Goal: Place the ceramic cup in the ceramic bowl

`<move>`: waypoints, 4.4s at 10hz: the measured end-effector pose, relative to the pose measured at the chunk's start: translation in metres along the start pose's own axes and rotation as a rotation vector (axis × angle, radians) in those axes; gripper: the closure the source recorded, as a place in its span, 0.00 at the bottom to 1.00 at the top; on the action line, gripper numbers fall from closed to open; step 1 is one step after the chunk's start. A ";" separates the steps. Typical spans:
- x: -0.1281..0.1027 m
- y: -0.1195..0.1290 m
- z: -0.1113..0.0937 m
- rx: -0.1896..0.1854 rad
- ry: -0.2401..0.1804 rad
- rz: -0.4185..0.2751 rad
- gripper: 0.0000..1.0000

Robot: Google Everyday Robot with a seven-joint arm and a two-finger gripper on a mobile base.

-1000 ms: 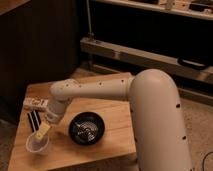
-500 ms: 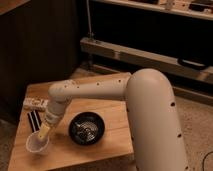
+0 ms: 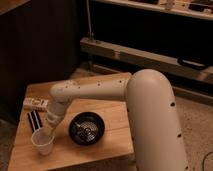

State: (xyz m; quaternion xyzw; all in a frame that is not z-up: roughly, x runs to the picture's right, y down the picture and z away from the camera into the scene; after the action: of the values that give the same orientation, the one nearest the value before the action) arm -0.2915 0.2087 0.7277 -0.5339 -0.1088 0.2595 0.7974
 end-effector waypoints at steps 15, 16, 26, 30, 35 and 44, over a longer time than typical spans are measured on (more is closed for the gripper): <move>0.084 -0.073 -0.169 -0.107 -0.286 0.241 1.00; 0.088 -0.082 -0.169 -0.096 -0.305 0.272 1.00; 0.093 -0.100 -0.157 -0.018 -0.343 0.355 1.00; 0.114 -0.116 -0.161 0.013 -0.340 0.411 1.00; 0.136 -0.139 -0.156 0.097 -0.300 0.486 0.69; 0.152 -0.139 -0.155 0.126 -0.255 0.470 0.20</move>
State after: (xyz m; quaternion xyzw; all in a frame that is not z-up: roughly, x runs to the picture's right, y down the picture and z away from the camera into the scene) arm -0.0522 0.1256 0.7753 -0.4569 -0.0648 0.5087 0.7268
